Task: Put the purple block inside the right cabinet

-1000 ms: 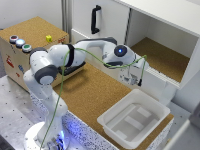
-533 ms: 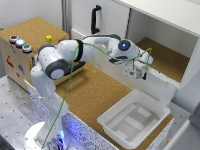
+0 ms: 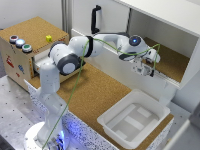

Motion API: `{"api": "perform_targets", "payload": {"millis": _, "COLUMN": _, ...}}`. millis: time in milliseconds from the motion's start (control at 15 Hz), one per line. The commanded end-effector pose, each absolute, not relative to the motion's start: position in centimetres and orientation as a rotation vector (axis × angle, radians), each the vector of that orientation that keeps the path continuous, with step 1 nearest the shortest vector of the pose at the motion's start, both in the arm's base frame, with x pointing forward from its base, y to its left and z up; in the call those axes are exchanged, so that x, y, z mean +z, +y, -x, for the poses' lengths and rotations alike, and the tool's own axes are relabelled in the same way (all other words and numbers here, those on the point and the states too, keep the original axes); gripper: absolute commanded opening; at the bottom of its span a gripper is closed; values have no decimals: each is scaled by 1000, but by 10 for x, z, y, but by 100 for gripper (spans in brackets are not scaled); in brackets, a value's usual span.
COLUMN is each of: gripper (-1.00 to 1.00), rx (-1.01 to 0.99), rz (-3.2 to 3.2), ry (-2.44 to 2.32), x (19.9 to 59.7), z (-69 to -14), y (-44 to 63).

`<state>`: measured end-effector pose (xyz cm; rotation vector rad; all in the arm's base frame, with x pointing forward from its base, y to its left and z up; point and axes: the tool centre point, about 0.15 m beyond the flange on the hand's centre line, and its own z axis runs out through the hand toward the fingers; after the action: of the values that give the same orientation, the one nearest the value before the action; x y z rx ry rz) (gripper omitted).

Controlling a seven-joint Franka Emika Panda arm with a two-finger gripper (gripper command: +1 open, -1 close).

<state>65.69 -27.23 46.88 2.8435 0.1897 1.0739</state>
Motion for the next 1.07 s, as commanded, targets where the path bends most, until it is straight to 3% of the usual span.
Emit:
{"api": "perform_targets", "payload": {"millis": 0, "gripper": 100, "rx": 1163, "rz": -2863, "ry": 204, "x": 496, "z": -639, "y": -262}}
{"api": "perform_targets", "payload": {"millis": 400, "gripper": 100, "rx": 1210, "rz": -2799, "ry": 191, "x": 514, "z": -571, "y": -243}}
{"api": "perform_targets", "payload": {"millis": 1000, "gripper": 100, "rx": 937, "rz": -2891, "ry": 169, "x": 461, "z": -493, "y": -227}}
